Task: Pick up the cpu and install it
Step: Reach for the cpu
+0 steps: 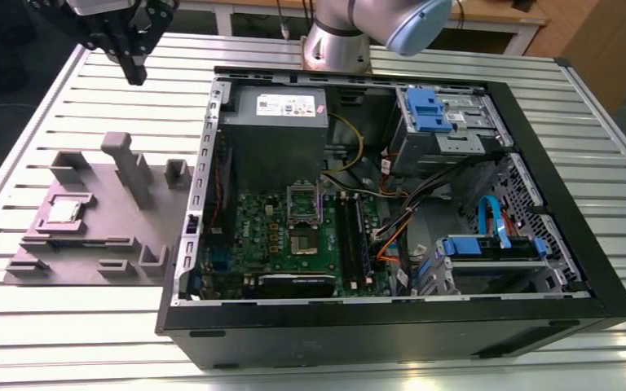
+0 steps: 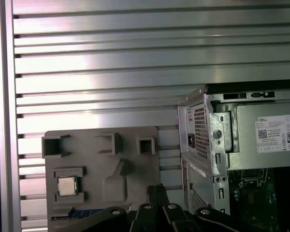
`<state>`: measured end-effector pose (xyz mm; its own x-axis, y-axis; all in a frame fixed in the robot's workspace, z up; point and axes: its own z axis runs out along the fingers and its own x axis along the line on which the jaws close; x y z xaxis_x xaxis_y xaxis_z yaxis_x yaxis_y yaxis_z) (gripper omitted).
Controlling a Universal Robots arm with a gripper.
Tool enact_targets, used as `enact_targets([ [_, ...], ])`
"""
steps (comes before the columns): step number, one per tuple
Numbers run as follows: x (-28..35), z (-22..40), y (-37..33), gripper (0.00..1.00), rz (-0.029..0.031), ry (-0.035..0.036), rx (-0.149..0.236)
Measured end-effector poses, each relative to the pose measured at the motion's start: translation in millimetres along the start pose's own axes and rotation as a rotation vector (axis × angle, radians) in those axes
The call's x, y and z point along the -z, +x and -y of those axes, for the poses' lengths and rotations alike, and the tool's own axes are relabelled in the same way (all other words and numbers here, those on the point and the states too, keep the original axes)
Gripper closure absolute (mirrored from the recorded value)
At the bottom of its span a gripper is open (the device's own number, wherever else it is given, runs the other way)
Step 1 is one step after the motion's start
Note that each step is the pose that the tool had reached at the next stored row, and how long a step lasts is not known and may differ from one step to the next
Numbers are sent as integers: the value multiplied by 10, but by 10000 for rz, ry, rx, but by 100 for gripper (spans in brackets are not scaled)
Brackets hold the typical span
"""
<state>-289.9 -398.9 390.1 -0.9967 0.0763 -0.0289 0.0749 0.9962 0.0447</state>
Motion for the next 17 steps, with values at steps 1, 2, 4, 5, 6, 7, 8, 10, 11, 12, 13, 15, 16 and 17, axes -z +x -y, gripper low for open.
enact_targets([
  [1, -1, 2, 20, 89, 0, 1, 0],
  [2, -4, 3, 38, 89, 0, 0, 0],
  [4, -9, 7, 83, 89, -1, 1, 0],
  [5, -14, 9, 110, 89, 0, 0, 0],
  [6, -18, 12, 141, 89, 0, 0, 1],
  [7, -21, 14, 170, 89, 0, 0, 1],
  [8, -25, 16, 200, 89, 0, -1, 1],
  [10, -30, 22, 272, 89, -1, 0, -1],
  [11, -32, 25, 310, 89, -1, 1, 0],
  [12, -35, 28, 348, 89, 0, 0, 1],
  [13, -39, 31, 384, 89, 0, 0, 2],
  [15, -47, 37, 456, 89, 1, 0, 1],
  [16, -50, 39, 491, 89, -1, 1, 0],
  [17, -56, 42, 523, 89, -1, 1, 0],
])
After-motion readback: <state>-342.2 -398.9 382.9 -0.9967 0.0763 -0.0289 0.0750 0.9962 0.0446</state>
